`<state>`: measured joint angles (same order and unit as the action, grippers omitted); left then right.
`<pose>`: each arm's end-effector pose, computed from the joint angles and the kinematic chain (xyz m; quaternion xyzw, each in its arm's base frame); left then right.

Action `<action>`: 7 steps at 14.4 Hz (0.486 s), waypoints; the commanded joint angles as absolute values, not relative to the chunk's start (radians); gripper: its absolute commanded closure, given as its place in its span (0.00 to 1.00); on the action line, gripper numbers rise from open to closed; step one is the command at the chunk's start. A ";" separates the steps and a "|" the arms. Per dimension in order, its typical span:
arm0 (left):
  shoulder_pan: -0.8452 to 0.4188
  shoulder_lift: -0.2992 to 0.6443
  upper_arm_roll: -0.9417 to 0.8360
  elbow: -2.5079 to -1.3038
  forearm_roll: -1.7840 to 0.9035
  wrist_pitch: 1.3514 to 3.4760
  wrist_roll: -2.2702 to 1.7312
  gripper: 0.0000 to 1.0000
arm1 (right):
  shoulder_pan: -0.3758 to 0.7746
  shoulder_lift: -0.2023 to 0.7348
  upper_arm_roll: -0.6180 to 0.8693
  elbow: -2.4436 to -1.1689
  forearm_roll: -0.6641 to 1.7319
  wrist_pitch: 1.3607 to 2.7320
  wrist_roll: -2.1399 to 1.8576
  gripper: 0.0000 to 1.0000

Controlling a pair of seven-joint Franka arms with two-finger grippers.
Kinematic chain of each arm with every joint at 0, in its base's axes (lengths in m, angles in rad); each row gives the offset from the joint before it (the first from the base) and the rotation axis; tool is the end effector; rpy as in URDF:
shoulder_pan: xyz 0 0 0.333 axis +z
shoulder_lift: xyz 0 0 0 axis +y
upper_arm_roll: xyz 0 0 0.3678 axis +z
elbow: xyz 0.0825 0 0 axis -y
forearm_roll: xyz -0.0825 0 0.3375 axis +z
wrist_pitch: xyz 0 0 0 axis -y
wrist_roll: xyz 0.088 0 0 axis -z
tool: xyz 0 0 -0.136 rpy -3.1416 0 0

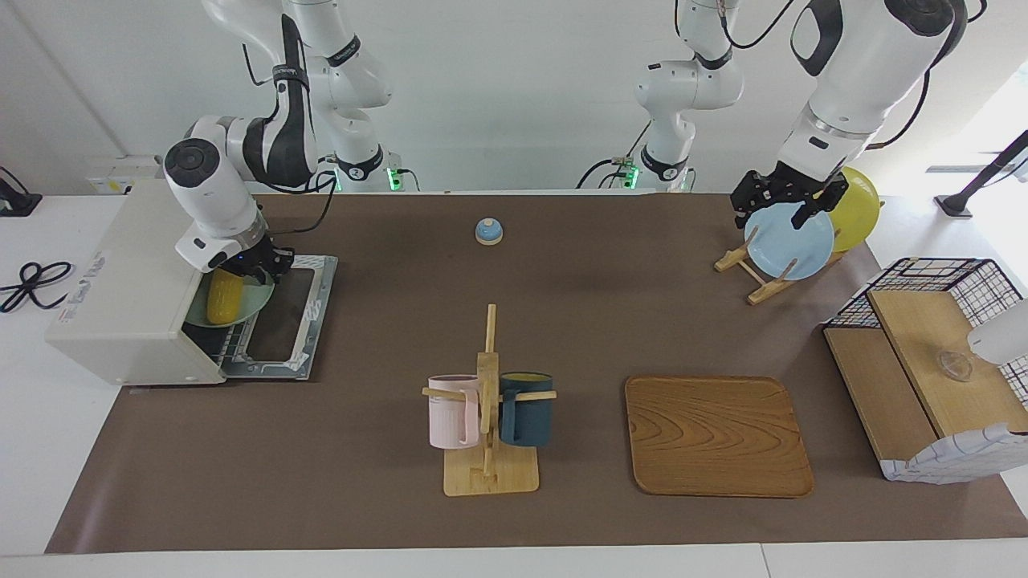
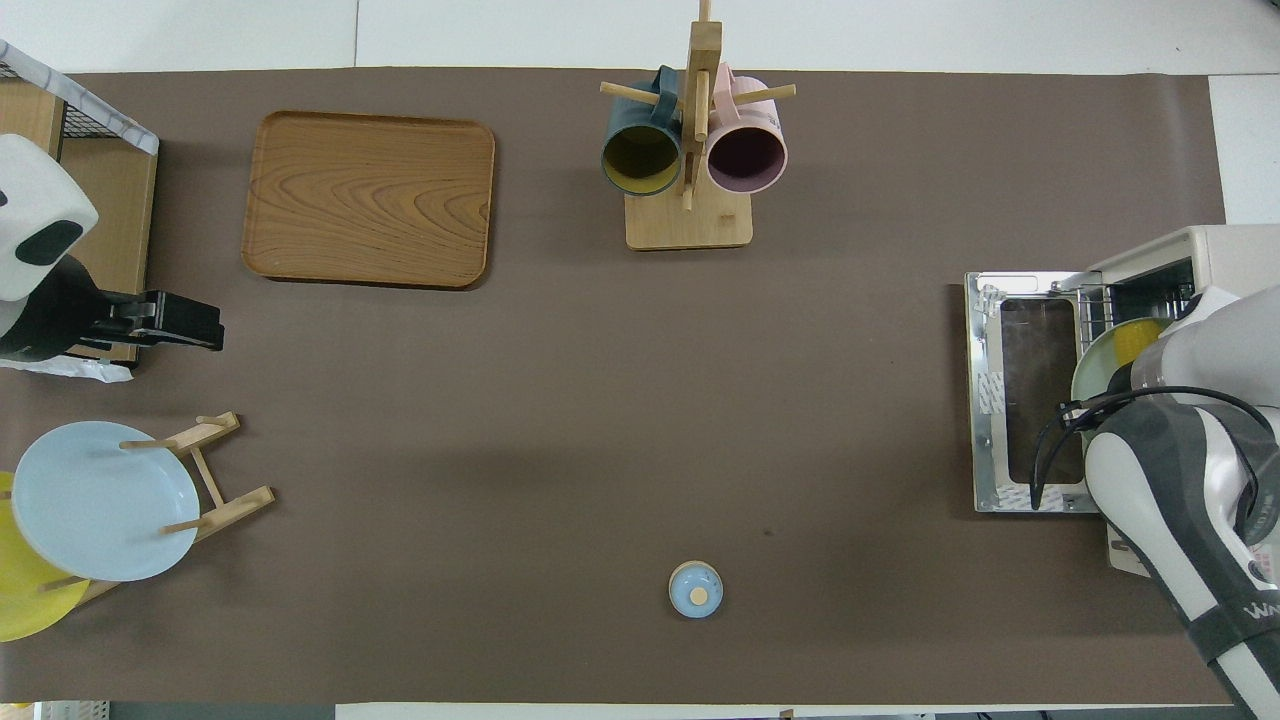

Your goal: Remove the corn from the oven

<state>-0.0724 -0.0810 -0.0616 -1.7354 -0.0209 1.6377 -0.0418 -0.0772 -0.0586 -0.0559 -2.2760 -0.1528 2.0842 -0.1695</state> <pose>0.4766 -0.0683 0.6228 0.9989 -0.0452 -0.0091 0.0072 0.4441 -0.0713 0.4216 0.9940 0.0601 -0.0750 0.0515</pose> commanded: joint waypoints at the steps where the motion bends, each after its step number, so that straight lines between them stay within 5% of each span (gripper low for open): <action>1: -0.060 -0.100 -0.069 -1.764 -0.034 1.661 -0.041 0.00 | -0.092 -0.101 -0.046 -2.348 -0.170 2.149 -0.186 0.92; 2: -0.060 -0.100 -0.069 -1.764 -0.034 1.661 -0.041 0.00 | -0.092 -0.100 -0.046 -2.355 -0.170 2.152 -0.187 1.00; 7: -0.060 -0.100 -0.069 -1.764 -0.034 1.660 -0.044 0.00 | -0.035 -0.089 -0.041 -2.309 -0.172 2.111 -0.196 1.00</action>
